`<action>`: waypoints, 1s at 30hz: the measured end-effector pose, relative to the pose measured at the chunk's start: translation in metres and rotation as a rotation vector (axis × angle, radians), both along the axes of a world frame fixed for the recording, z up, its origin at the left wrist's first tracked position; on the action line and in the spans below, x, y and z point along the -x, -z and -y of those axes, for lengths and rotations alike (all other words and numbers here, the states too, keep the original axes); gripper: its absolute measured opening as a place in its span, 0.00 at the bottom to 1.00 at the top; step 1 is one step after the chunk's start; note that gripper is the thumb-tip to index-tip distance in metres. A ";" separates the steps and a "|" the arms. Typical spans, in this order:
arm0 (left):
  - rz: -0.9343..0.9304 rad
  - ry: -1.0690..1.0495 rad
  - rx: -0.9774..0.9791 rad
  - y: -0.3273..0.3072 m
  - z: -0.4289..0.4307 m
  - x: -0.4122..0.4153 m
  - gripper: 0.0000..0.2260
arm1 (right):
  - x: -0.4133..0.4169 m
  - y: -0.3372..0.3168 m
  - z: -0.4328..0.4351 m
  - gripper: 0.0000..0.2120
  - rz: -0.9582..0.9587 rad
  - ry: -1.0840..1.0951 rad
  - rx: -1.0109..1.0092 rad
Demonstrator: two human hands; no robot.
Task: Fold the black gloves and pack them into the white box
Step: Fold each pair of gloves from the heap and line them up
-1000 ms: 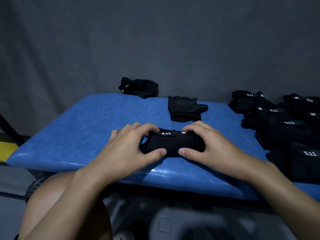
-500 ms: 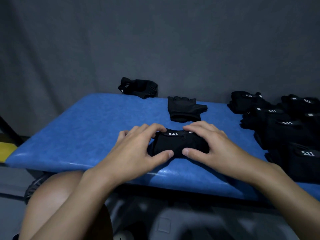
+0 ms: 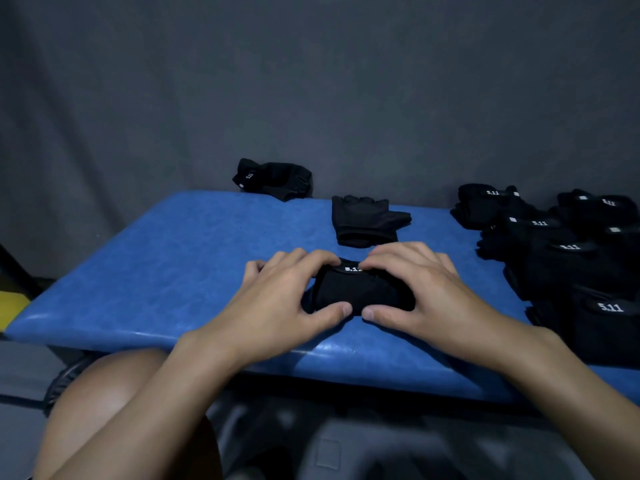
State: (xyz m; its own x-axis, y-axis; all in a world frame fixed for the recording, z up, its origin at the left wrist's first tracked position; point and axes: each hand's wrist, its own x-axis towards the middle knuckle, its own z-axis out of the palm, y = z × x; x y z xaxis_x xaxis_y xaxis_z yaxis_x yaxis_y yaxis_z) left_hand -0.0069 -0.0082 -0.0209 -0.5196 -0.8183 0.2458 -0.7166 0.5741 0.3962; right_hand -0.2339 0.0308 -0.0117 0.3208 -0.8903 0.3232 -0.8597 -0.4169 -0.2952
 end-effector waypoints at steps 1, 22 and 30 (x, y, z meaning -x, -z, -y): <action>0.010 0.018 -0.004 -0.001 0.001 0.003 0.28 | 0.002 0.000 0.000 0.26 -0.002 0.008 0.000; 0.330 0.114 0.100 -0.015 0.103 0.044 0.19 | 0.044 -0.015 -0.002 0.22 -0.143 0.257 0.068; 0.376 0.058 0.204 -0.024 0.105 0.027 0.12 | 0.057 -0.025 0.035 0.32 -0.154 0.361 -0.007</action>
